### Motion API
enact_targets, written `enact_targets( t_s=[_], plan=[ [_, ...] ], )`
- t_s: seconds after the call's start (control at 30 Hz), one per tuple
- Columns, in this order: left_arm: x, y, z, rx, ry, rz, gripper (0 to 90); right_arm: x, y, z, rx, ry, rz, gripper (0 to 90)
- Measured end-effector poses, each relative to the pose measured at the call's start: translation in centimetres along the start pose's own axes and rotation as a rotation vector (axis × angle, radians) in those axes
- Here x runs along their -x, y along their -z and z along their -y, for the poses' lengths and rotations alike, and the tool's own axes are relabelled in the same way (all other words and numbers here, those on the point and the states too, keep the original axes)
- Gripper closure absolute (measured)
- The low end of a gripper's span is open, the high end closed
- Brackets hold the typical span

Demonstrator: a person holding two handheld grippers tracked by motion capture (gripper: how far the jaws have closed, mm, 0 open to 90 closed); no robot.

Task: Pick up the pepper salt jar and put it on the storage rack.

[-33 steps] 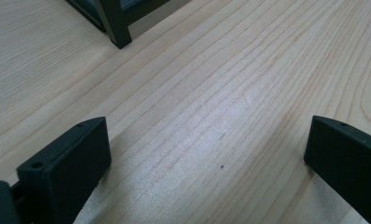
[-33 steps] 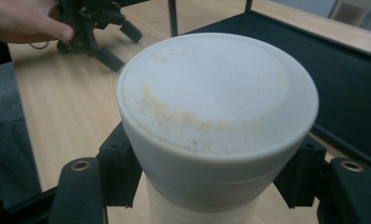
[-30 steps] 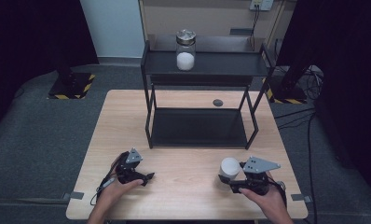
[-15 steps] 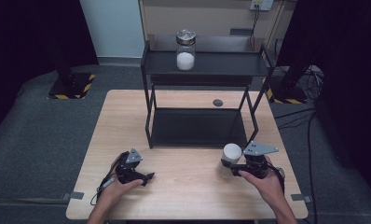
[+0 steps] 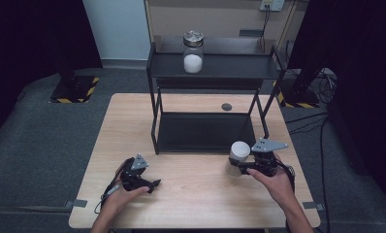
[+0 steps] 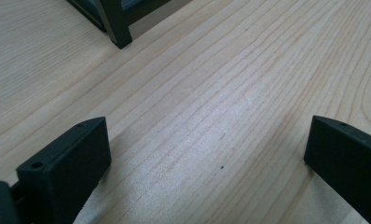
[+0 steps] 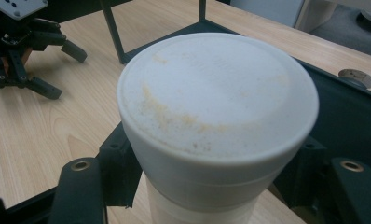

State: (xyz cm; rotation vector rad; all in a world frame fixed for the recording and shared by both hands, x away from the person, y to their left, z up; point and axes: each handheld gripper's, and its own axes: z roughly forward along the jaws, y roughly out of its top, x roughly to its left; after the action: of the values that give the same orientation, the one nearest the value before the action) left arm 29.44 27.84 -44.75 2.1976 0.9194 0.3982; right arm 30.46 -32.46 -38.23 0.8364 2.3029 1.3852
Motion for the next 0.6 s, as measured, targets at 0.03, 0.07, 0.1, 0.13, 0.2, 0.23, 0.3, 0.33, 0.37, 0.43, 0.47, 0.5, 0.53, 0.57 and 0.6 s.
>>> enact_targets(
  t_s=[0.03, 0.07, 0.1, 0.13, 0.2, 0.23, 0.3, 0.33, 0.37, 0.43, 0.47, 0.5, 0.53, 0.57, 0.6],
  plan=[
    [0.0, 0.0, 0.0, 0.0, 0.0, 0.0, 0.0, 0.1, 0.0, -0.3, -0.004, 0.004, 0.002, 35.4],
    [0.0, 0.0, 0.0, 0.0, 0.0, 0.0, 0.0, 0.1, -0.1, -0.5, -0.008, 0.008, 0.006, 35.4],
    [0.0, 0.0, 0.0, 0.0, 0.0, 0.0, 0.0, 0.2, -0.1, -0.7, -0.008, 0.01, 0.01, 35.4],
    [0.0, 0.0, 0.0, 0.0, 0.0, 0.0, 0.0, 0.3, -0.2, -0.8, -0.008, 0.009, 0.011, 35.4],
    [0.0, 0.0, 0.0, 0.0, 0.0, 0.0, 0.0, 0.5, -0.2, -1.1, -0.005, 0.009, 0.016, 35.4],
    [0.0, 0.0, 0.0, 0.0, 0.0, 0.0, 0.0, 0.6, -0.2, -1.3, -0.003, 0.008, 0.018, 35.4],
    [0.0, 0.0, 0.0, 0.0, 0.0, 0.0, 0.0, 0.8, -0.2, -1.5, 0.0, 0.009, 0.019, 35.4],
    [0.0, 0.0, 0.0, -0.001, 0.0, 0.0, 0.0, 0.9, -0.2, -1.7, 0.0, 0.011, 0.021, 35.4],
    [0.0, 0.0, 0.0, 0.0, 0.0, 0.0, 0.0, 0.9, -0.2, -1.8, 0.0, 0.011, 0.023, 35.4],
    [0.0, 0.0, 0.0, 0.0, 0.0, 0.0, 0.0, 1.1, -0.2, -2.1, -0.001, 0.014, 0.025, 35.4],
    [0.0, 0.0, 0.0, -0.001, 0.0, 0.0, 0.0, 1.2, -0.2, -2.3, -0.001, 0.013, 0.025, 35.4],
    [0.0, 0.0, 0.0, 0.0, 0.0, 0.0, 0.0, 1.3, -0.2, -2.4, -0.001, 0.016, 0.026, 35.4],
    [0.0, 0.0, 0.0, -0.001, 0.0, 0.0, 0.0, 1.4, -0.2, -2.5, -0.001, 0.016, 0.027, 35.4],
    [0.0, 0.0, 0.0, -0.001, 0.0, 0.0, 0.0, 1.5, -0.2, -2.7, 0.001, 0.016, 0.029, 35.4],
    [0.0, 0.0, 0.0, 0.0, 0.0, 0.0, 0.0, 1.6, -0.2, -2.7, 0.004, 0.015, 0.03, 35.4]
  ],
)
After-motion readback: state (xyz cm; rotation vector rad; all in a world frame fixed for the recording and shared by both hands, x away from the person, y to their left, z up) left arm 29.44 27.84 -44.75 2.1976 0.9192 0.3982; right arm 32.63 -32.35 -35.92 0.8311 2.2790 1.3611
